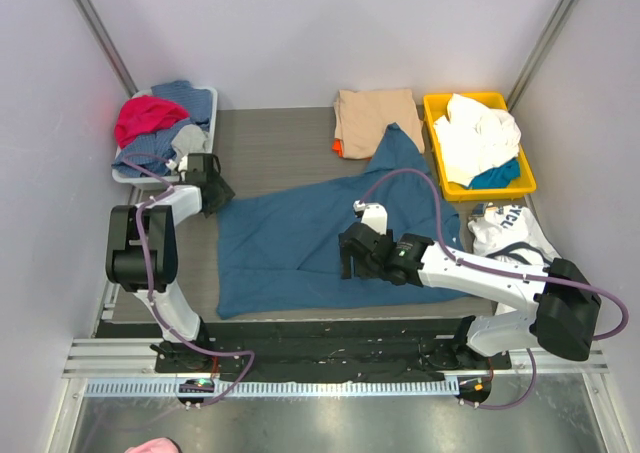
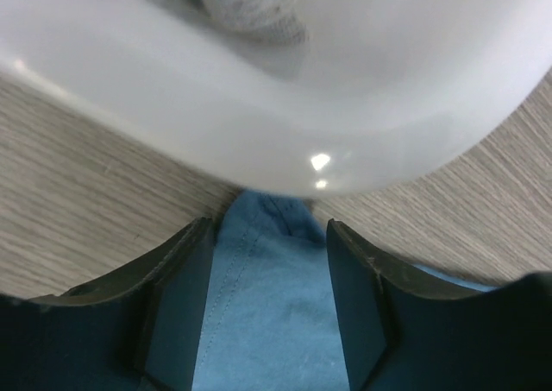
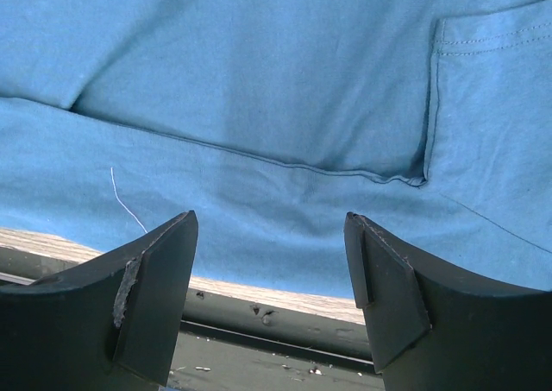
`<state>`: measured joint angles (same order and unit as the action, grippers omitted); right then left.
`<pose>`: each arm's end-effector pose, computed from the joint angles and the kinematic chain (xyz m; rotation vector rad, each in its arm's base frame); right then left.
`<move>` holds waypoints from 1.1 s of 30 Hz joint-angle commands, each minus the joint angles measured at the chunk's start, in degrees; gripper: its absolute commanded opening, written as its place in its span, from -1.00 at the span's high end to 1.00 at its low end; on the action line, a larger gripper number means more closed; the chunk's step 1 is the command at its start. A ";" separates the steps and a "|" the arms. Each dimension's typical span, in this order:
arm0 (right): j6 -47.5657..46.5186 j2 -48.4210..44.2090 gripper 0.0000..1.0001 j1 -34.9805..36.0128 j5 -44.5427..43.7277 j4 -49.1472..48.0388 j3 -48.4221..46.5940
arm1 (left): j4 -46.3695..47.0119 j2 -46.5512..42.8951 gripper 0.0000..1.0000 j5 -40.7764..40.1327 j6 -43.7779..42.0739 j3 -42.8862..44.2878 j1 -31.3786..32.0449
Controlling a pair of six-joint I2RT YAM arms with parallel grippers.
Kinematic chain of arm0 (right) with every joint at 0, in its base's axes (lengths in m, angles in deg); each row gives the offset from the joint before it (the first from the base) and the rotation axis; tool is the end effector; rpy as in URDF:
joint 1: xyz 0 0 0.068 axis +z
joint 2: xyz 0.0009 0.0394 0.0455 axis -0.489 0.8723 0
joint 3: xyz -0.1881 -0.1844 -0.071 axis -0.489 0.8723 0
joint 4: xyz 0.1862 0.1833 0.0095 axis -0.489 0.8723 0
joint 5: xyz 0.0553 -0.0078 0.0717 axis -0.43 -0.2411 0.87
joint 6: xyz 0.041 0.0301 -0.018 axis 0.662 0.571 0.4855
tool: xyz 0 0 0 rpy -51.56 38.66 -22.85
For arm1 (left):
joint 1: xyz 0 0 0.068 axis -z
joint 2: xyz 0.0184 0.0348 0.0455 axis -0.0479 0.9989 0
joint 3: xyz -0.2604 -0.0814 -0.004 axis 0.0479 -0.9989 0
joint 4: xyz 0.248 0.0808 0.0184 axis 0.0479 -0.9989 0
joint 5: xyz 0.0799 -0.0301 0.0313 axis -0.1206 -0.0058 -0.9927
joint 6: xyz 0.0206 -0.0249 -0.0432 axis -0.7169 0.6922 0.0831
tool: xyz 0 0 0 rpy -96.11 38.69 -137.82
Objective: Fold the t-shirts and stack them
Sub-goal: Fold the tshirt
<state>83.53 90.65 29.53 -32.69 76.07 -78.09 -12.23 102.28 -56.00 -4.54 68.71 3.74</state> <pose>0.1437 0.2109 0.2313 -0.1676 2.4941 0.2331 0.3582 -0.0004 0.1617 -0.9233 2.2983 -0.1118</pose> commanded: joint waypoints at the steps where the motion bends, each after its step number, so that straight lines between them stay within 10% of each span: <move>1: 0.23 -0.87 -0.54 0.34 -2.13 -0.29 0.25 | 0.44 2.39 -0.13 -0.02 0.01 1.33 -0.29; 11: 0.40 -1.04 -0.54 0.26 -2.66 -0.02 0.51 | 0.27 3.18 0.19 -0.46 -0.52 1.68 -0.29; 21: 0.40 -0.60 -0.54 0.17 -3.18 0.06 0.51 | 0.18 3.10 1.00 -0.37 -0.78 1.59 -0.29; 33: -0.29 -0.34 -0.59 -3.86 -8.11 1.30 -0.54 | -0.70 0.64 1.00 -0.28 -2.71 1.33 -0.29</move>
<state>83.68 90.65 28.85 -35.95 76.96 -77.76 -11.42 104.33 -56.27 -5.02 69.89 3.74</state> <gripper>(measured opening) 0.782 0.014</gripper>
